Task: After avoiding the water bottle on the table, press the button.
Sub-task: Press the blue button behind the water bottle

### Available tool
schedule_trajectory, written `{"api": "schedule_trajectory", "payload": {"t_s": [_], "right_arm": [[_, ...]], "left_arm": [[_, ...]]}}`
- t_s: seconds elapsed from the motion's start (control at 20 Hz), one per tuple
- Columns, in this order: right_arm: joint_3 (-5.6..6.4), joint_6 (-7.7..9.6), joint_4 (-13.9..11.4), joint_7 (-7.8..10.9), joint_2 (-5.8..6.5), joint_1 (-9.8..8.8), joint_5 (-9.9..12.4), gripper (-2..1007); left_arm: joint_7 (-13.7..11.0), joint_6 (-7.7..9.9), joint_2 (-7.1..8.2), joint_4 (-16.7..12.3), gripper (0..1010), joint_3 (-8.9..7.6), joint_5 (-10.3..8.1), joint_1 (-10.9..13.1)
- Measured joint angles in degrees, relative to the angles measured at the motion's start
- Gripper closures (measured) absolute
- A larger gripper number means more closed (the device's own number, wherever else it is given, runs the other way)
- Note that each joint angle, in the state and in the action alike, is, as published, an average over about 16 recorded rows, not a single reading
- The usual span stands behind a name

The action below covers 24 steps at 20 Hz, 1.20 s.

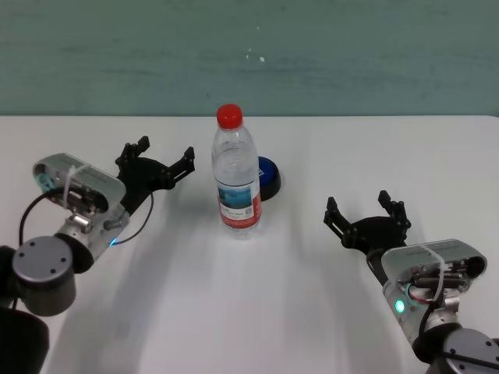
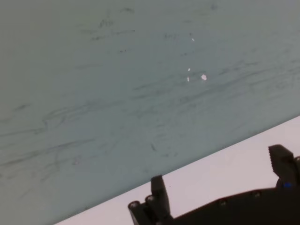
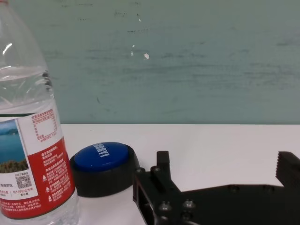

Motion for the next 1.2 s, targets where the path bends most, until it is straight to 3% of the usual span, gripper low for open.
{"api": "schedule_trajectory", "payload": {"t_s": [1.2], "right_arm": [[0.0,0.0,0.0,0.0,0.0,0.0,0.0,1]], "left_arm": [[-0.6,-0.89,-1.25,5.1,0,1.51,0.28,-3.7]]}}
